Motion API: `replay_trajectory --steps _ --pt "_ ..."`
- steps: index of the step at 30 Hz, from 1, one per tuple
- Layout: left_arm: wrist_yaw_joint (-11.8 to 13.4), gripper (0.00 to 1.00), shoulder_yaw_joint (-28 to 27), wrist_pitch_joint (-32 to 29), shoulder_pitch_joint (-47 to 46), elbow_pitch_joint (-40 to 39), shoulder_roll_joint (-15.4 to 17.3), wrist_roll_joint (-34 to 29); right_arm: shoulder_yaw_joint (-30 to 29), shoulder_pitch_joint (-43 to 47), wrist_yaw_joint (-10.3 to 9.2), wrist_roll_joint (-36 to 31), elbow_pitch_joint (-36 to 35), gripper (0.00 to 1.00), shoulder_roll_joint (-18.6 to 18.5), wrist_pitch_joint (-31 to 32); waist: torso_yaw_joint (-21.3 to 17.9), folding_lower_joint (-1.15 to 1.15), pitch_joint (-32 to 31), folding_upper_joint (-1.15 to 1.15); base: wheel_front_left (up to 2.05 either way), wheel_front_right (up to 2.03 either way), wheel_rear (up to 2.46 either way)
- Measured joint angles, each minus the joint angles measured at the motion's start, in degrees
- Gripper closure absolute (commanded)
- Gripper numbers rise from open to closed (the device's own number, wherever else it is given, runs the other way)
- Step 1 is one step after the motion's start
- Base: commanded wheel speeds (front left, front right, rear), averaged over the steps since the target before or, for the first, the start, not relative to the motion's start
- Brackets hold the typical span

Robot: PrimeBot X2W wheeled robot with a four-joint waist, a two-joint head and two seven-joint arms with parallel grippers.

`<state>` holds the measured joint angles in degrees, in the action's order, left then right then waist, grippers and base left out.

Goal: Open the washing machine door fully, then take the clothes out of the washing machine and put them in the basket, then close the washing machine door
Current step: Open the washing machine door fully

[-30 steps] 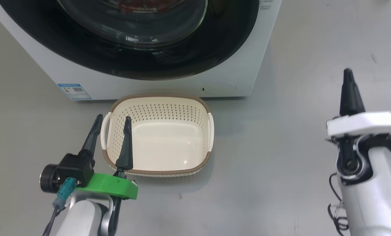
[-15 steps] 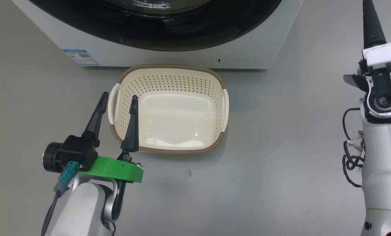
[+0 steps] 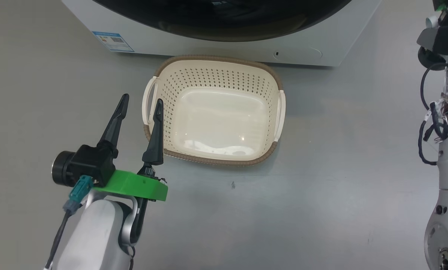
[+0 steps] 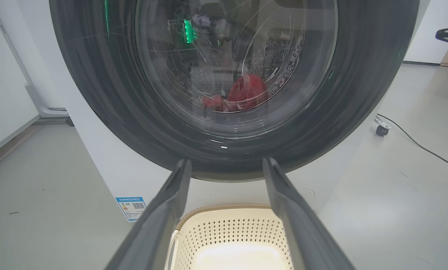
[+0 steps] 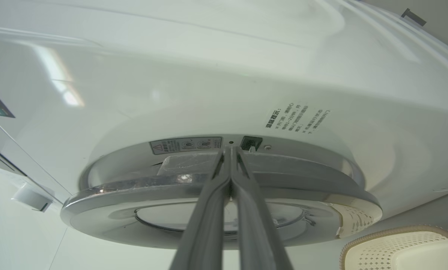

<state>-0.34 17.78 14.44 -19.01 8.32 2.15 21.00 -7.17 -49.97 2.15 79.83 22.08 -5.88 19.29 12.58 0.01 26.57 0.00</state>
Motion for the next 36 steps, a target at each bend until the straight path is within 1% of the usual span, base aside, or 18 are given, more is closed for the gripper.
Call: replay_trajectory --steps 5,8,9,16,22,26,33,34,36 --pt "-0.3 0.00 0.5 0.0 -0.6 0.2 -0.1 0.0 0.2 -4.0 -1.85 1.3 1.9 1.00 -1.9 4.1 1.1 0.00 0.9 0.00 0.00 0.00 0.00" --pt "-0.5 0.00 0.9 0.0 -0.9 0.3 -0.1 0.0 0.7 -6.0 -2.36 1.3 2.9 1.00 -2.9 6.2 1.7 0.00 1.3 0.00 0.00 0.00 0.00" --pt "-0.5 0.00 1.2 0.0 -1.0 0.3 -0.2 0.3 1.3 -7.3 -2.90 1.3 3.6 1.00 -3.8 7.5 2.1 0.00 1.5 0.00 0.00 0.00 0.00" --pt "-0.5 0.00 2.7 0.0 -1.4 0.3 -0.3 2.0 2.0 -11.9 -4.41 1.3 5.5 1.00 -5.8 10.7 3.5 0.00 2.2 0.00 0.00 0.00 0.00" --pt "-0.5 0.00 2.7 0.0 -1.9 0.3 -0.3 2.1 4.2 -14.2 -4.92 1.2 7.6 1.00 -6.1 13.9 4.2 0.00 2.6 0.00 0.00 0.00 0.00" --pt "-0.5 0.00 2.9 0.0 -2.0 0.3 -0.3 2.5 4.3 -15.4 -5.27 1.1 8.9 1.00 -7.0 14.8 4.4 0.00 2.8 0.00 0.00 0.00 0.00" --pt "-0.5 0.00 3.4 0.0 -2.2 0.3 -0.3 2.7 5.2 -17.3 -5.44 1.1 10.8 1.00 -7.4 16.5 4.8 0.00 3.1 0.00 0.00 0.00 0.00" --pt "-0.5 0.00 3.5 0.0 -2.2 0.2 -0.3 2.7 5.3 -17.6 -5.77 1.1 11.1 1.00 -7.5 16.8 4.9 0.00 3.2 0.00 0.00 0.00 0.00" --pt "-0.4 0.00 3.6 0.0 -2.4 0.2 -0.3 2.7 5.4 -18.0 -5.82 1.0 11.7 1.00 -7.7 17.2 5.0 0.00 3.3 0.00 0.00 0.00 0.00"
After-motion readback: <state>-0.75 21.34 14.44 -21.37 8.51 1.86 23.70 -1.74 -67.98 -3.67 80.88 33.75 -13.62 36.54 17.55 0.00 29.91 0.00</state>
